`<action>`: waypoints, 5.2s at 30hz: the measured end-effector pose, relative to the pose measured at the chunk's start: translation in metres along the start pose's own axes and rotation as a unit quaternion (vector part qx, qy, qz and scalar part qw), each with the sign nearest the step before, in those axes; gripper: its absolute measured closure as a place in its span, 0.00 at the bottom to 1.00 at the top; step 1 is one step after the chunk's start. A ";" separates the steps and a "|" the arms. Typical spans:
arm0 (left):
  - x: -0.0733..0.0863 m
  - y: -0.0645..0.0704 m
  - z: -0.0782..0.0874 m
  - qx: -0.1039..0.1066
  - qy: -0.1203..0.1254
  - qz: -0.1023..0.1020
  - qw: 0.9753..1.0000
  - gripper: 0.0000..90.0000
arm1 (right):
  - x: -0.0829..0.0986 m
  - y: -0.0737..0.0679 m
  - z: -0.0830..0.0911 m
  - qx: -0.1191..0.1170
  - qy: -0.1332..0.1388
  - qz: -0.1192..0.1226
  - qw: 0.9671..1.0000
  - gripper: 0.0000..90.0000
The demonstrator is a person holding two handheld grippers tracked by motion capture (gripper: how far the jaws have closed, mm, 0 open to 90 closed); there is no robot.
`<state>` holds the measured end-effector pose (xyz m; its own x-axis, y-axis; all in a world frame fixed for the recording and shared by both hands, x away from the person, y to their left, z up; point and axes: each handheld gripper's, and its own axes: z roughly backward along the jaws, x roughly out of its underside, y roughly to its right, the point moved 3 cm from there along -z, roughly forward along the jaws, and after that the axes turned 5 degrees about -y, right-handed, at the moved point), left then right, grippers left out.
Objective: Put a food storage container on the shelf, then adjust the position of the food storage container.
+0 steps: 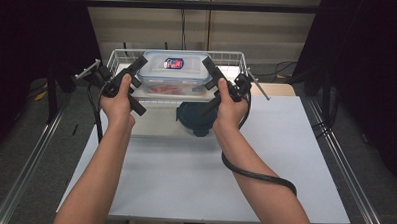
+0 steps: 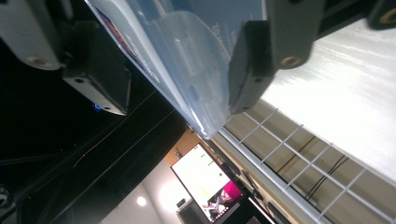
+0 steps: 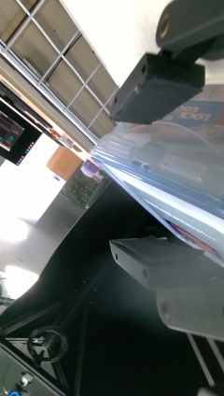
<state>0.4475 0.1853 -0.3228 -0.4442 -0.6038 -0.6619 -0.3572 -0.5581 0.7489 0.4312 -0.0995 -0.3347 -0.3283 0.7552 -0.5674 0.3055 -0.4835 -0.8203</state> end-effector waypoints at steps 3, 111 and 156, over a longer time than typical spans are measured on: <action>0.001 0.002 0.007 -0.004 0.001 -0.015 1.000 0.34 | -0.001 -0.002 0.008 -0.015 -0.005 0.014 1.000 0.32; 0.137 -0.036 0.037 0.009 -0.208 -0.046 0.977 0.16 | 0.077 0.129 0.075 0.095 -0.155 -0.111 0.977 0.82; 0.136 -0.061 0.049 -0.044 -0.236 -0.048 0.970 0.18 | 0.090 0.118 0.093 0.058 -0.247 -0.064 0.965 0.84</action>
<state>0.3681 0.1652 -0.4568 -0.7464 -0.2311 -0.6241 -0.3534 -0.6569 0.6660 0.3547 -0.1291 -0.4890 -0.7523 0.5223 -0.4016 0.1405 -0.4684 -0.8723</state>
